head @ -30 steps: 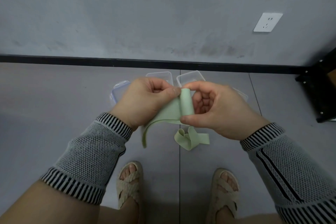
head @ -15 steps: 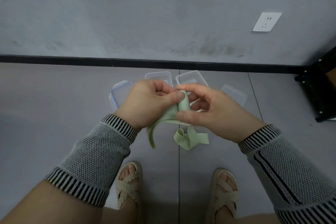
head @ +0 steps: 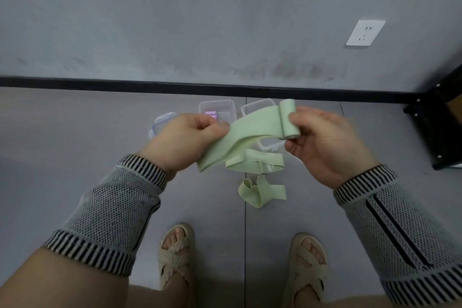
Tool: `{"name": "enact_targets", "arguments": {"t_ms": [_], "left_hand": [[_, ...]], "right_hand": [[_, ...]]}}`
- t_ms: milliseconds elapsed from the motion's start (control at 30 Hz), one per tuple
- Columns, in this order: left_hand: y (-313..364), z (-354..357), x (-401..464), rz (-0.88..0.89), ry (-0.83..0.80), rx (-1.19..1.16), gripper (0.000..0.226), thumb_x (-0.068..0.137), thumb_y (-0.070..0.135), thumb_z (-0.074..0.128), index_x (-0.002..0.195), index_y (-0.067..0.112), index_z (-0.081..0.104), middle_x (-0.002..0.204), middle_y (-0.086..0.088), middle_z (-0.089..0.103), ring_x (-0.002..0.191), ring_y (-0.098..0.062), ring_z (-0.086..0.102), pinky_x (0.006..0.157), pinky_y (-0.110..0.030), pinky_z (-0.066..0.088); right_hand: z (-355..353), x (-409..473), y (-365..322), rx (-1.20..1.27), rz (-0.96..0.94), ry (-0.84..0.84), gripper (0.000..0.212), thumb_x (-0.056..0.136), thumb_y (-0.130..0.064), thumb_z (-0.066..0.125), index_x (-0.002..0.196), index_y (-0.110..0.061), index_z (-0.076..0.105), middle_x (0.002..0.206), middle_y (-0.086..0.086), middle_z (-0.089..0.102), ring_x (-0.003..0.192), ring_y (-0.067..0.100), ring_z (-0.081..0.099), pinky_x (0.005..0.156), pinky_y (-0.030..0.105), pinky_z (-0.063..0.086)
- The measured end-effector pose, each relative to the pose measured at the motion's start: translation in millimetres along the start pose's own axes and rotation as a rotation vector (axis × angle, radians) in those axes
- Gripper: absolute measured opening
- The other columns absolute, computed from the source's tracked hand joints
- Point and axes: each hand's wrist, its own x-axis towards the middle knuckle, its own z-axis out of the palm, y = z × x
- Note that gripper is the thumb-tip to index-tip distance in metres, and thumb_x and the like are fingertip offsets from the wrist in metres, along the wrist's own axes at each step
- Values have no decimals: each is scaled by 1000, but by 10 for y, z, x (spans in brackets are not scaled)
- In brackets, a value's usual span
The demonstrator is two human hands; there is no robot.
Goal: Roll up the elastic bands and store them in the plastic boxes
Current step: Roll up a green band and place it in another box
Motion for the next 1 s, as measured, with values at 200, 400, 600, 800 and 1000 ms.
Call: {"name": "enact_targets", "arguments": {"t_ms": [200, 400, 600, 800, 1000], "left_hand": [[-24, -57, 46, -89, 40, -280, 10, 81, 8, 69, 90, 12, 67, 67, 2, 65, 54, -2, 57, 52, -21, 38], [-42, 50, 82, -93, 79, -196, 8, 84, 21, 67, 90, 16, 67, 86, -1, 64, 79, -12, 56, 69, -26, 42], [22, 154, 38, 75, 108, -164, 27, 94, 31, 52, 119, 29, 61, 113, 11, 61, 101, 3, 53, 88, -22, 43], [32, 197, 0, 51, -34, -153, 36, 95, 46, 44, 80, 30, 73, 82, 14, 68, 86, -11, 60, 80, -23, 46], [119, 190, -58, 186, -48, 20, 41, 92, 36, 53, 81, -3, 61, 56, 1, 52, 45, -8, 48, 41, -18, 39]], "right_hand": [[-111, 91, -2, 207, 46, 161, 18, 91, -12, 50, 105, -5, 59, 96, 11, 62, 69, 15, 57, 50, 23, 46], [-81, 87, -1, 233, 50, 76, 23, 93, -13, 47, 112, -5, 58, 103, 12, 62, 75, 20, 59, 52, 23, 46], [4, 29, -4, 84, 13, -178, 38, 88, -12, 47, 122, 3, 56, 111, 17, 56, 86, 22, 52, 56, 23, 42], [25, 2, -24, 88, 6, -282, 49, 84, -14, 47, 129, 5, 50, 114, 18, 55, 91, 24, 52, 61, 24, 43], [-8, 12, 28, -103, -97, -78, 26, 94, -6, 45, 111, -9, 65, 98, 9, 64, 81, 16, 53, 59, 24, 43]]}}
